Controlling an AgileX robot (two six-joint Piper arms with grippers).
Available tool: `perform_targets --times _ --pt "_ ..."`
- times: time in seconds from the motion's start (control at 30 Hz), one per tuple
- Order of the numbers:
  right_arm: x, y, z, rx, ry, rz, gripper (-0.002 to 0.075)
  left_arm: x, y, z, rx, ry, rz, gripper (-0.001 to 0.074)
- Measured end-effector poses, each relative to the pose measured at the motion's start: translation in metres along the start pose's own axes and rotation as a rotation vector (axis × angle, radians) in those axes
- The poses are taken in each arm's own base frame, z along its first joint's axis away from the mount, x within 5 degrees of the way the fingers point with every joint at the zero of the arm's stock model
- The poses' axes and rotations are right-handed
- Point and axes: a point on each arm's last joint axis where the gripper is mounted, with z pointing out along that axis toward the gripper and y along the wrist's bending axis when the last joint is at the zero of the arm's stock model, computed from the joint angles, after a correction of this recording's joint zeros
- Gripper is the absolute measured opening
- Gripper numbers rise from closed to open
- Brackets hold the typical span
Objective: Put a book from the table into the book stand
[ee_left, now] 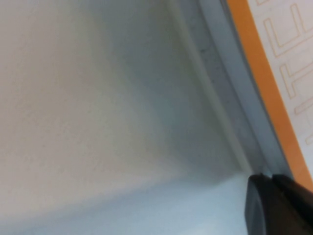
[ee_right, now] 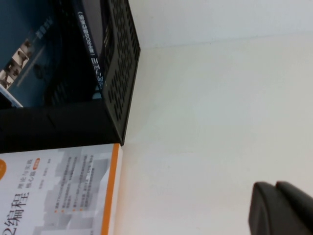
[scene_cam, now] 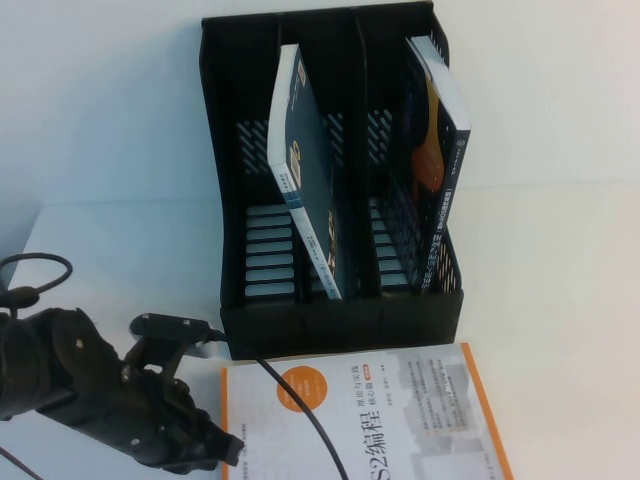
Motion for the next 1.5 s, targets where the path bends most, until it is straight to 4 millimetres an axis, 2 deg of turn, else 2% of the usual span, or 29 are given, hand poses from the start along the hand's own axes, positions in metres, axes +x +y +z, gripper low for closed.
perform_targets --times 0.23,0.6,0.9,1.1,1.33,1.4,1.5 --pt "0.0 0.0 0.0 -0.001 0.0 0.002 -0.0002 0.002 -0.016 0.004 0.024 0.008 0.047 -0.0003" --pt "0.0 0.0 0.0 -0.001 0.0 -0.002 -0.0003 0.0 -0.022 0.005 0.069 -0.012 0.004 -0.0003" --pt "0.0 0.0 0.003 -0.005 0.021 0.01 -0.0002 -0.009 -0.025 0.005 0.113 -0.107 -0.022 -0.0003" --pt "0.0 0.001 0.021 -0.029 0.229 0.077 -0.0003 -0.012 -0.026 0.005 0.125 -0.146 -0.009 -0.0003" --pt "-0.036 0.005 0.056 -0.082 0.509 0.066 0.0 -0.016 -0.019 0.005 0.033 -0.19 0.07 -0.0003" --pt "-0.045 0.005 0.068 -0.083 0.546 0.081 0.0029 -0.017 -0.018 0.005 0.022 -0.197 0.079 -0.0003" --pt "-0.051 0.004 0.089 -0.103 0.613 0.124 0.0137 -0.017 -0.017 0.005 0.017 -0.201 0.082 -0.0003"
